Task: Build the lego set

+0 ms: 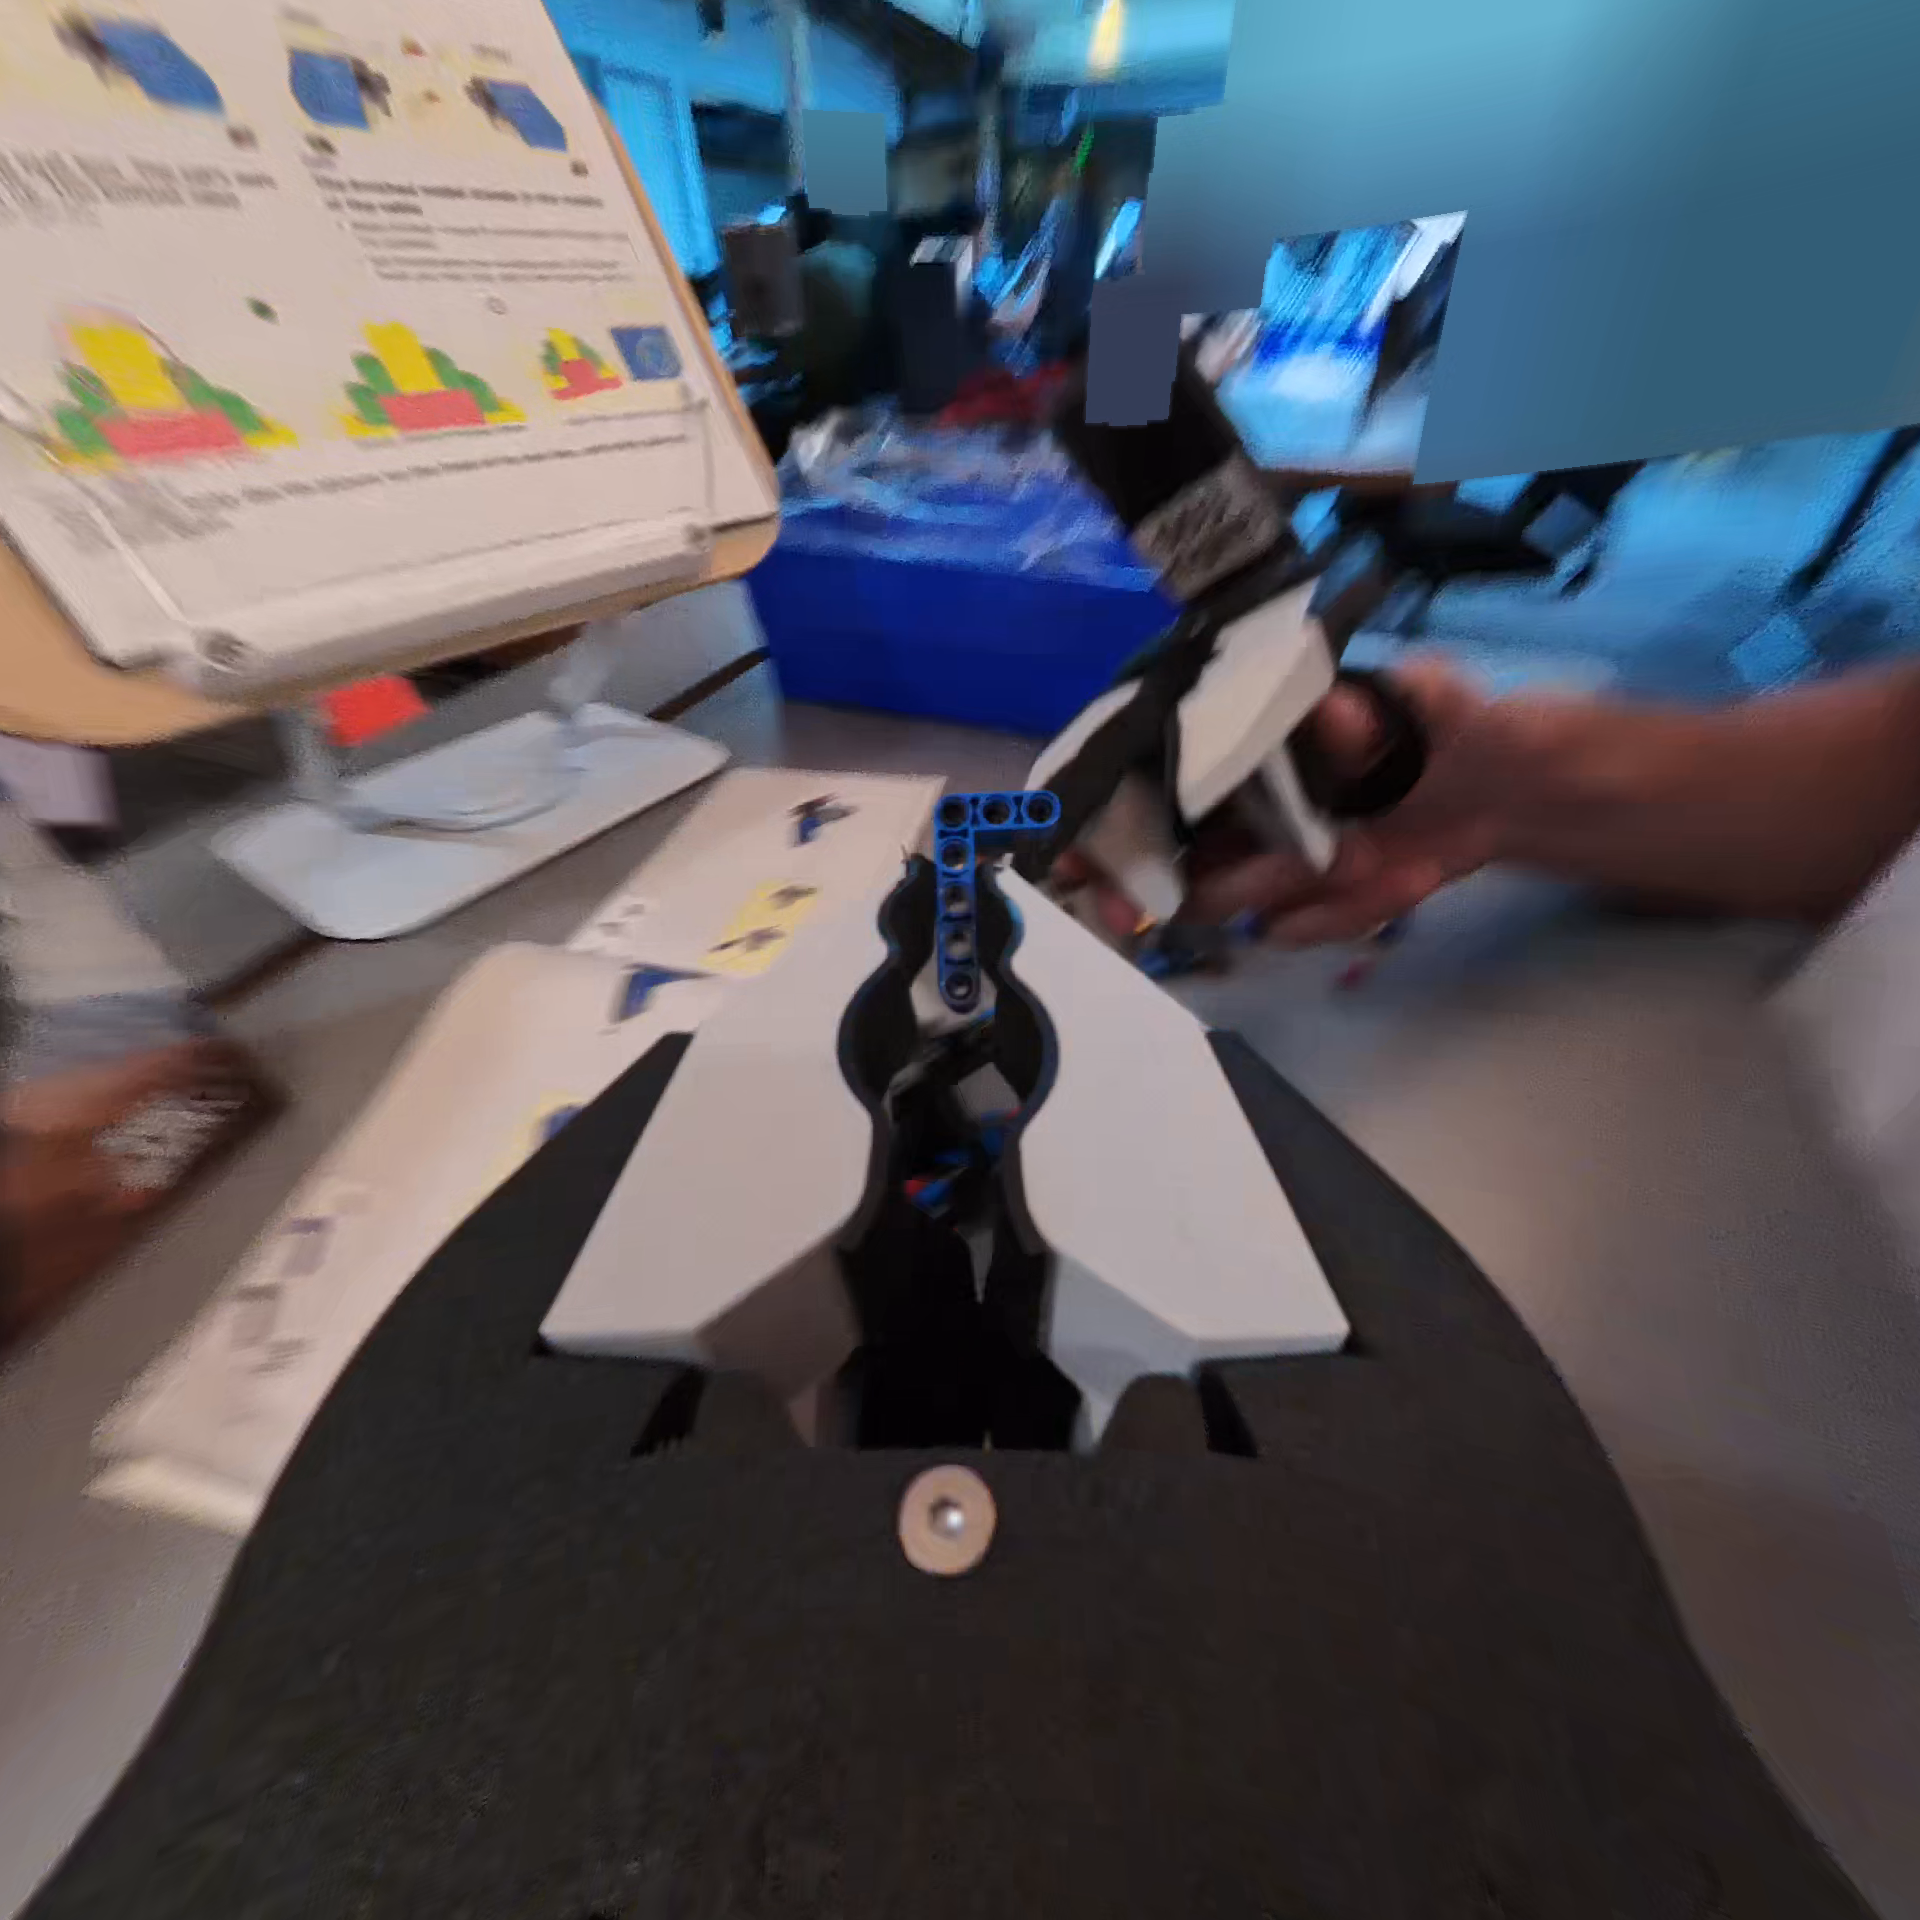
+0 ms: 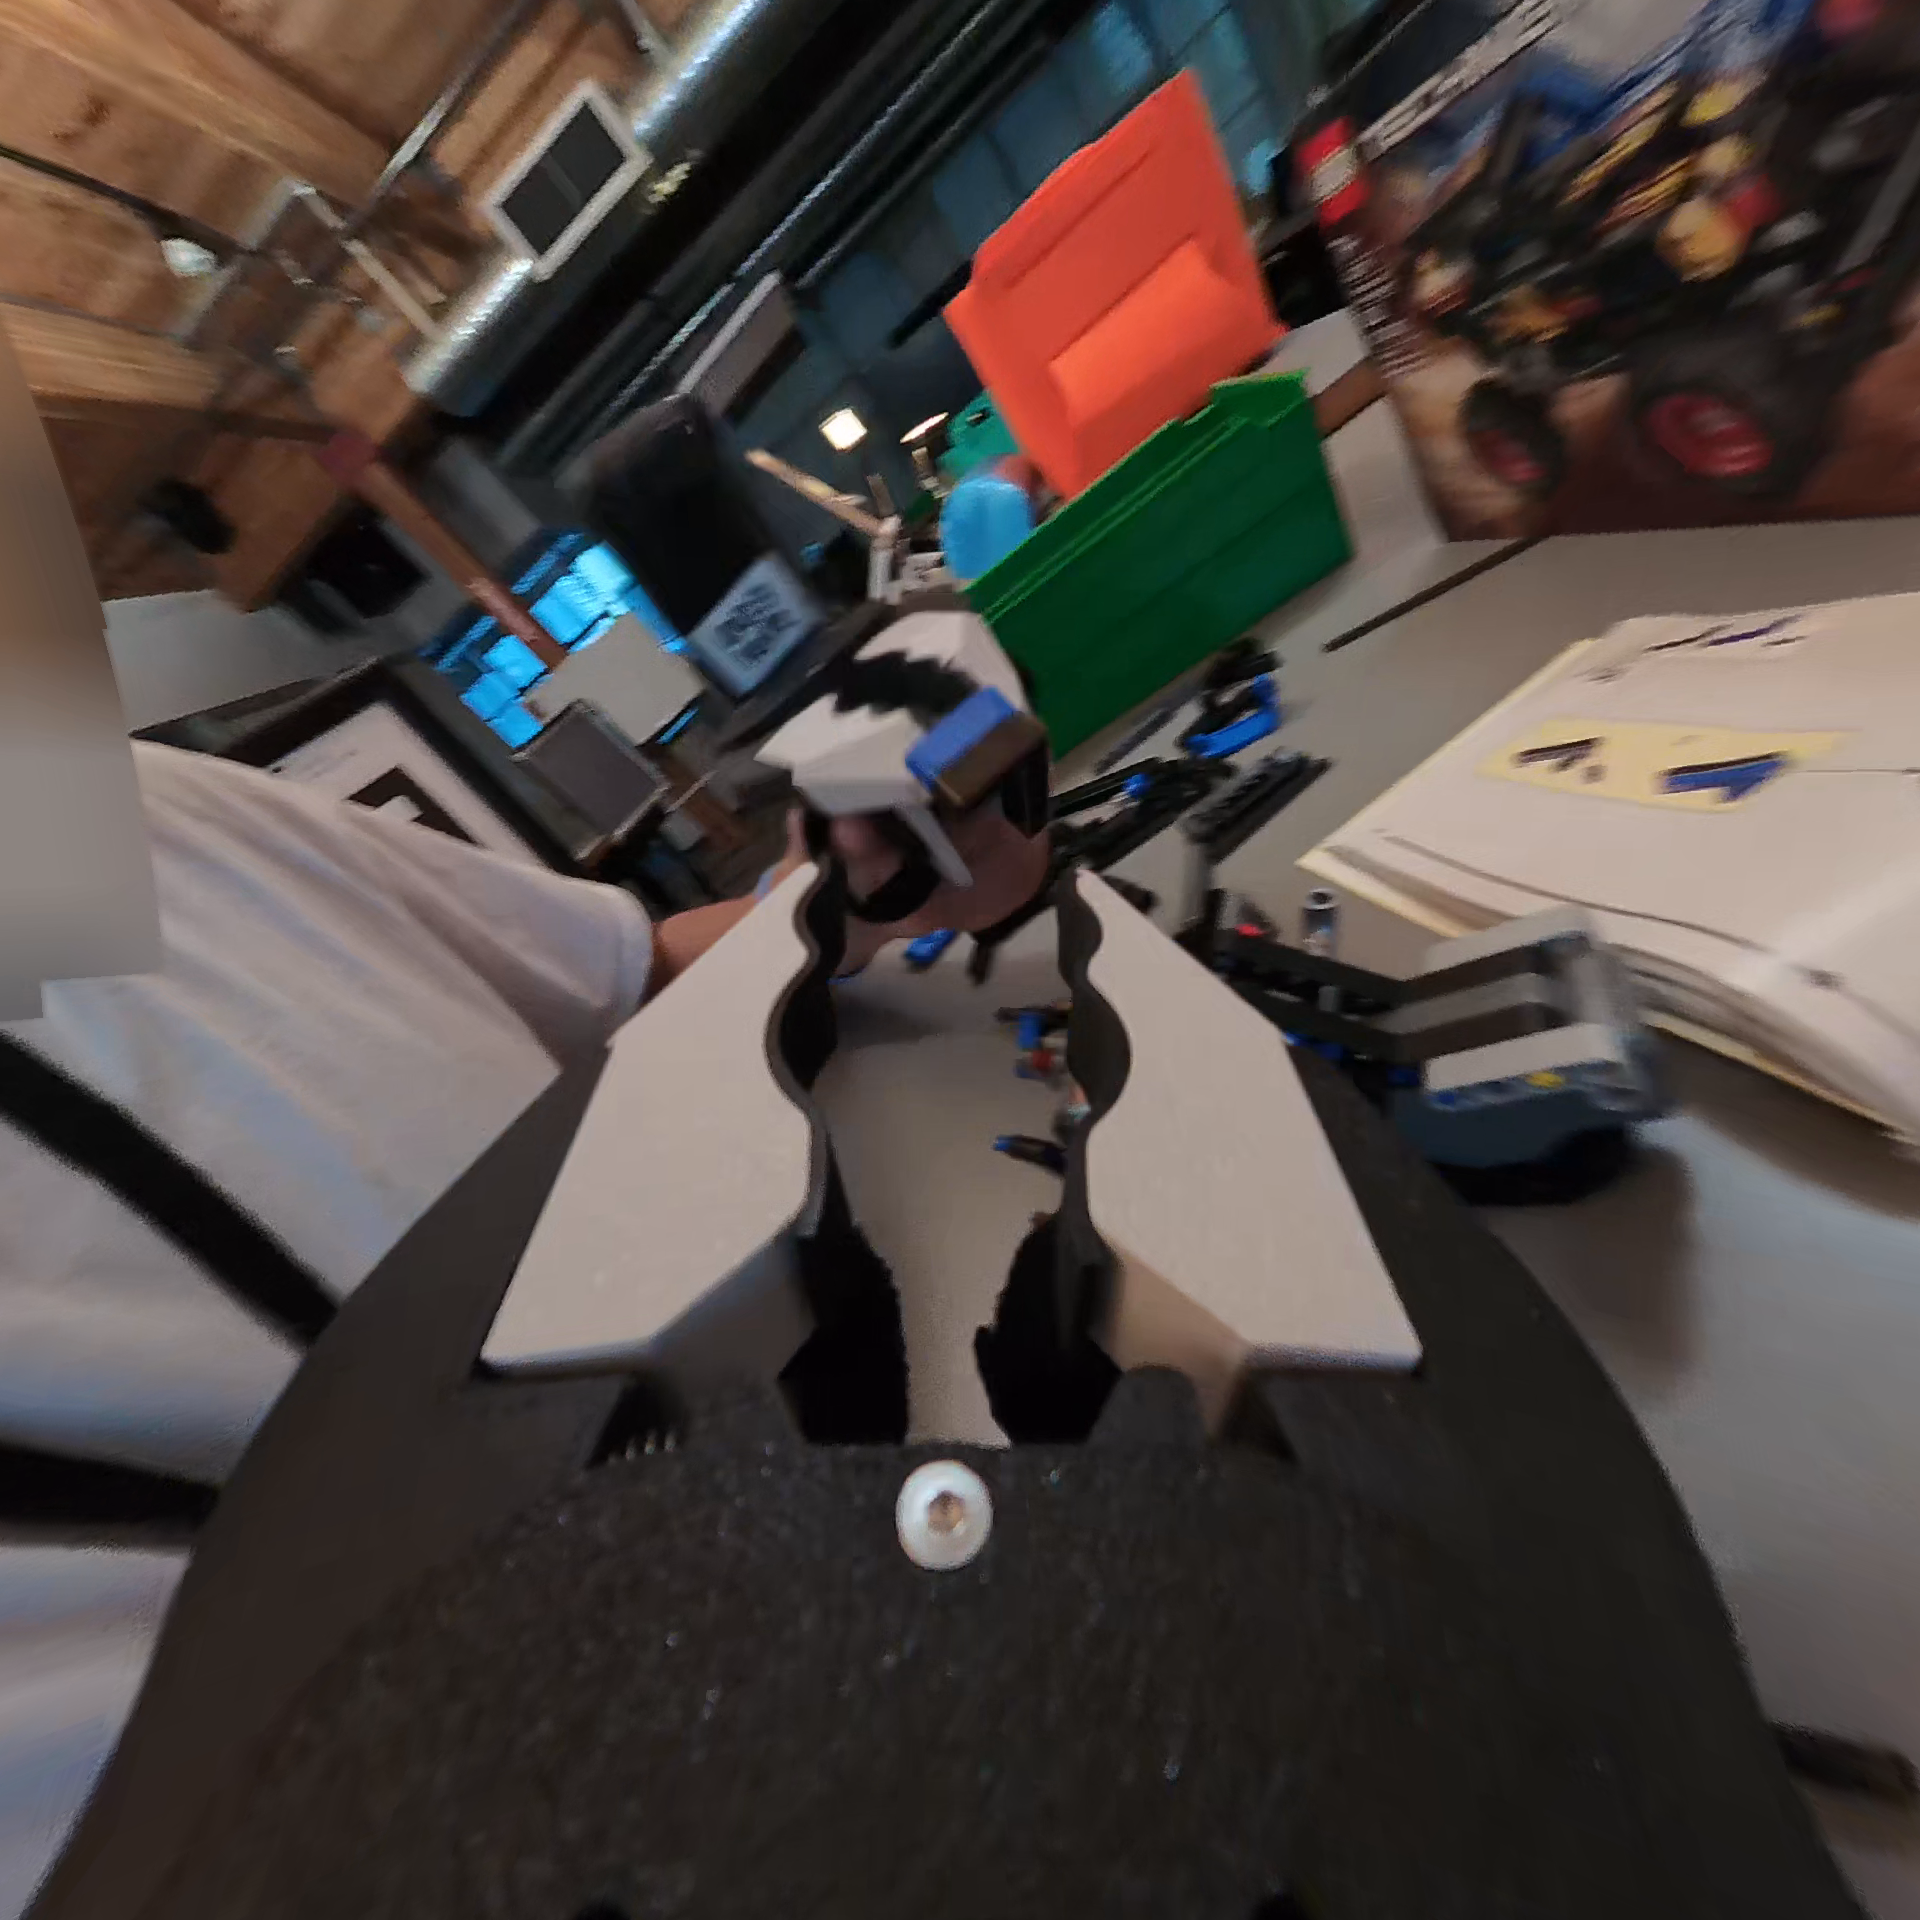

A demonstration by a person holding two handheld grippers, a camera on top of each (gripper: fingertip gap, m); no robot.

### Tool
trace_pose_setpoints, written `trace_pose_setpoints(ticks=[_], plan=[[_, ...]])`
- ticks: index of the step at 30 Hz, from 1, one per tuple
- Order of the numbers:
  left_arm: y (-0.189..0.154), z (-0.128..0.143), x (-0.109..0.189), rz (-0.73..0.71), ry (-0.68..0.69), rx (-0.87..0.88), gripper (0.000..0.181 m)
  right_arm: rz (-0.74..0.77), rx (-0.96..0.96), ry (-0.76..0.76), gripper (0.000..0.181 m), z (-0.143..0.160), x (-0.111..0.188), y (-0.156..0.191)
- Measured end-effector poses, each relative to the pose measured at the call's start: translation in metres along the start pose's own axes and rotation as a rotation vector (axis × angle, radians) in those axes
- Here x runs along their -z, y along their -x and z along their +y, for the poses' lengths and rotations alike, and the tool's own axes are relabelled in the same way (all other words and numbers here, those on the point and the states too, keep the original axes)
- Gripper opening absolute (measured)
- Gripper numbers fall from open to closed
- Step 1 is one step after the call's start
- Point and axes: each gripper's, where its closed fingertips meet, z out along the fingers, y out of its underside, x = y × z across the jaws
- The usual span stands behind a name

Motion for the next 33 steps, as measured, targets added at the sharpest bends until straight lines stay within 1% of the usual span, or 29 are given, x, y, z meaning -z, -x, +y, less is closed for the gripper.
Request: trace_pose_setpoints(ticks=[3, 5, 7, 9, 10, 12, 14, 15, 16, 17, 18, 19, 21, 23, 25, 27, 30, 31, 33], plan=[[0.004, 0.019, -0.006, -0.162, 0.155, -0.333, 0.005, 0.119, 0.052, 0.008, 0.039, 0.001, 0.002, -0.016], [0.001, 0.028, -0.010, -0.205, 0.217, -0.469, 0.006, 0.146, 0.081, 0.036, 0.037, 0.005, 0.000, -0.019], [-0.004, 0.030, -0.013, -0.214, 0.232, -0.533, 0.005, 0.201, 0.090, 0.067, 0.034, 0.011, 0.000, -0.027], [-0.010, 0.027, -0.013, -0.215, 0.222, -0.577, 0.006, 0.231, 0.100, 0.089, 0.030, 0.015, 0.000, -0.033], [-0.013, 0.026, -0.013, -0.199, 0.220, -0.590, 0.006, 0.224, 0.098, 0.090, 0.026, 0.016, -0.001, -0.032], [-0.018, 0.019, -0.011, -0.196, 0.187, -0.640, 0.006, 0.155, 0.065, 0.081, 0.016, 0.015, -0.002, -0.021], [-0.023, 0.014, -0.004, -0.164, 0.162, -0.689, 0.007, 0.093, 0.050, 0.088, 0.015, 0.015, -0.003, -0.012], [-0.024, 0.013, 0.002, -0.142, 0.158, -0.671, 0.007, 0.071, 0.047, 0.088, 0.015, 0.015, -0.004, -0.009], [-0.022, 0.012, 0.009, -0.129, 0.160, -0.613, 0.010, 0.050, 0.050, 0.072, 0.015, 0.014, -0.006, -0.005], [-0.018, 0.011, 0.019, -0.124, 0.159, -0.526, 0.019, 0.027, 0.056, 0.058, 0.015, 0.014, -0.007, -0.001], [-0.016, 0.011, 0.028, -0.105, 0.160, -0.412, 0.024, 0.012, 0.063, 0.046, 0.015, 0.014, -0.009, 0.002], [-0.017, 0.015, 0.037, -0.070, 0.169, -0.291, 0.020, 0.001, 0.073, 0.036, 0.015, 0.014, -0.009, 0.004], [-0.028, 0.017, 0.049, -0.011, 0.149, -0.125, 0.020, -0.018, 0.103, 0.049, 0.015, 0.019, -0.012, 0.008], [-0.050, 0.020, 0.054, 0.063, 0.142, -0.033, 0.022, -0.072, 0.110, 0.069, 0.015, 0.025, -0.016, 0.019], [-0.071, 0.022, 0.056, 0.134, 0.151, 0.040, 0.025, -0.142, 0.144, 0.128, 0.015, 0.040, -0.023, 0.035], [-0.088, 0.026, 0.057, 0.183, 0.166, 0.086, 0.026, -0.157, 0.266, 0.230, 0.016, 0.064, -0.029, 0.048], [-0.102, 0.035, 0.060, 0.193, 0.189, 0.084, 0.016, -0.141, 0.443, 0.281, 0.016, 0.082, -0.034, 0.059], [-0.103, 0.035, 0.061, 0.177, 0.185, 0.081, 0.016, -0.141, 0.462, 0.286, 0.016, 0.084, -0.033, 0.062], [-0.109, 0.041, 0.061, 0.166, 0.208, 0.087, 0.015, -0.139, 0.422, 0.307, 0.015, 0.091, -0.032, 0.063]])
